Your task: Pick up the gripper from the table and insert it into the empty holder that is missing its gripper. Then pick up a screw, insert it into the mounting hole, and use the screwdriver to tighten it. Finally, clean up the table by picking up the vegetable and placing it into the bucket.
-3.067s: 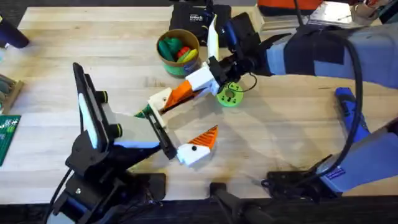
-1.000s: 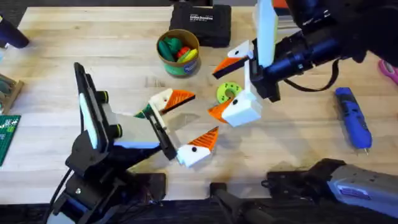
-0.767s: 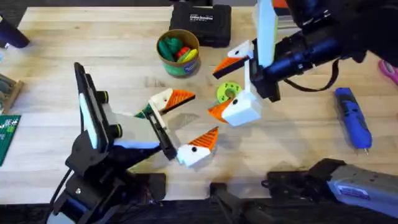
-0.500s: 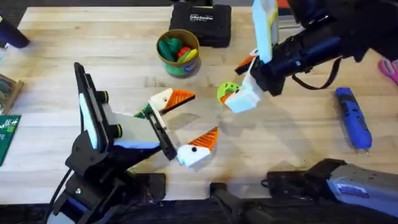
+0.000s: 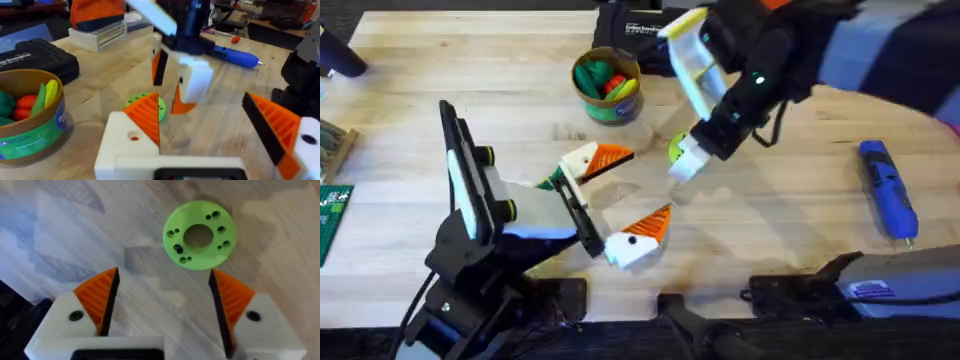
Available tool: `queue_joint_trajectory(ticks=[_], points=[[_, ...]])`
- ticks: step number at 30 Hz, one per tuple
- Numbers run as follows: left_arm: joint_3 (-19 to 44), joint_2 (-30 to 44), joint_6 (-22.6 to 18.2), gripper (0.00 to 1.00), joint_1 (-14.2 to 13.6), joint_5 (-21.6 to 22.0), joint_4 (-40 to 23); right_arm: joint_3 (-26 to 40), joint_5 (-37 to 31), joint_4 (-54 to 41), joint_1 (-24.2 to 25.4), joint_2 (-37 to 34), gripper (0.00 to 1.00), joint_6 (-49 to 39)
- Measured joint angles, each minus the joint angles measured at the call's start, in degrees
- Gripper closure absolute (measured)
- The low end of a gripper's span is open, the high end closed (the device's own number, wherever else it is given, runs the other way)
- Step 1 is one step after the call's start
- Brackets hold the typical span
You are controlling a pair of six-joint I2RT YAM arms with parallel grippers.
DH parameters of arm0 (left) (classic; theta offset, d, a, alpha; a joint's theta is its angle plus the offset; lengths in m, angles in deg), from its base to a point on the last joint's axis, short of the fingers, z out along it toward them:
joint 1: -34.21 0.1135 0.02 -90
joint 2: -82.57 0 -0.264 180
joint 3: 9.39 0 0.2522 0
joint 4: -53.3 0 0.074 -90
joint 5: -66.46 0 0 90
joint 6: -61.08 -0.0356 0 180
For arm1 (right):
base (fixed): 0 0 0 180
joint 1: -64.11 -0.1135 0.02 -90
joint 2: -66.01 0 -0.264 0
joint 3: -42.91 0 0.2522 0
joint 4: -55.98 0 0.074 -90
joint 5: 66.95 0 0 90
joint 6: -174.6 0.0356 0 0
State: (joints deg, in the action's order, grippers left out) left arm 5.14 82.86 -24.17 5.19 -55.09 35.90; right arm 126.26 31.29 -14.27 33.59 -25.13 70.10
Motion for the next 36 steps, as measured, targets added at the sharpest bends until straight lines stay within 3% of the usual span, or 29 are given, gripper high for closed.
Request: queue_joint_trajectory(ticks=[7,12,15,20,26,36], points=[[0.0,0.02,0.0,0.015,0.0,0.0,0.0,0.0,-7.57,4.19,-6.29,-4.98,0.01,2.82],[0.0,0.0,0.0,0.015,0.0,0.0,0.0,0.0,-9.37,6.21,-6.59,-6.33,0.21,4.99],[0.0,0.02,0.0,0.015,0.0,0.0,0.0,0.0,-9.95,6.37,-6.59,-6.35,0.42,5.76],[0.0,0.0,0.0,0.015,0.0,0.0,0.0,0.0,-10.18,6.19,-6.59,-6.35,0.62,6.86],[0.0,0.0,0.0,0.015,0.0,0.0,0.0,0.0,-10.35,5.86,-6.37,-6.35,0.689,7.28],[0.0,0.0,0.0,0.015,0.0,0.0,0.0,-0.11,-7.44,7.15,-3.42,-6.37,0.685,8.41]])
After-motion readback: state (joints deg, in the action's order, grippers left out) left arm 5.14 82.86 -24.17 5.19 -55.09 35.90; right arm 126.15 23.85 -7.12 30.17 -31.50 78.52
